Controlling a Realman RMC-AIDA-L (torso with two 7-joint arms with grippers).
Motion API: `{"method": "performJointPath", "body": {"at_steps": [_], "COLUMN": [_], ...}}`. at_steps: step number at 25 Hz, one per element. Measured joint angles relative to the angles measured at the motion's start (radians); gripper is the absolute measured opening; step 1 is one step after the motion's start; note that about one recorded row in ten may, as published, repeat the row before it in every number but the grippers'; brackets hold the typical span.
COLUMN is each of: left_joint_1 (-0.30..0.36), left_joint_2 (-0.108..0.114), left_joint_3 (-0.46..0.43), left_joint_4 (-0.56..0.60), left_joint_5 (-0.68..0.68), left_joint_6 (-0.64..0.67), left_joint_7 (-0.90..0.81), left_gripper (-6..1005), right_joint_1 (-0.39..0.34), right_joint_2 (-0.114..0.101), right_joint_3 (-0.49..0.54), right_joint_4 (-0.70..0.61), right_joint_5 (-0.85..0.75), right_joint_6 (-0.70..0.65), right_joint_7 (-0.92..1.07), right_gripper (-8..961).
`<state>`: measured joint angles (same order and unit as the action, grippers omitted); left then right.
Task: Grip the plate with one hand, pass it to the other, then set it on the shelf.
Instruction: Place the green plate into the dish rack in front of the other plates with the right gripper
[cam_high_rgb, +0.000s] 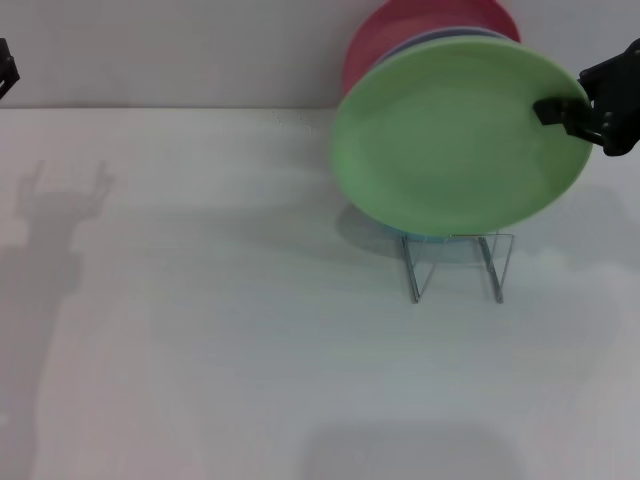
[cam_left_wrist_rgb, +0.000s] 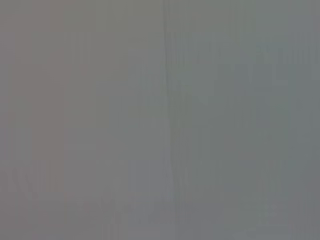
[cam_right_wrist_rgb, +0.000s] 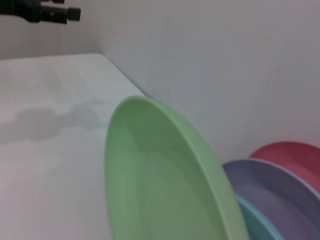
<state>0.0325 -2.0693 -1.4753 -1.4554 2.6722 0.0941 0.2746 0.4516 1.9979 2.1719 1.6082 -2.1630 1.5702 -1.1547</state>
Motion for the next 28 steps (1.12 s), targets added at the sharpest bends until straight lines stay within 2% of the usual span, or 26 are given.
{"method": "performJointPath", "body": {"at_steps": [18, 25, 28], "left_joint_1": [-0.026, -0.026, -0.027], "left_joint_2": [0.0, 0.001, 0.001], "left_joint_3": [0.009, 0.015, 0.015], "left_joint_4": [0.023, 0.024, 0.027], "left_joint_5": [0.0, 0.0, 0.0], "left_joint_6": [0.008, 0.016, 0.021], "left_joint_7": [-0.01, -0.011, -0.011], "left_gripper": [862, 862, 862], "right_joint_1": [0.011, 0.008, 0.014], "right_joint_2": [-0.003, 0.03, 0.04], "right_joint_3": [0.005, 0.007, 0.002], "right_joint_4": [-0.045, -0.037, -0.036], "right_joint_5": [-0.074, -0.132, -0.158], "right_joint_6": [-0.002, -0.029, -0.031], "right_joint_7": [-0.018, 0.004, 0.006], "right_gripper": [65, 68, 121]}}
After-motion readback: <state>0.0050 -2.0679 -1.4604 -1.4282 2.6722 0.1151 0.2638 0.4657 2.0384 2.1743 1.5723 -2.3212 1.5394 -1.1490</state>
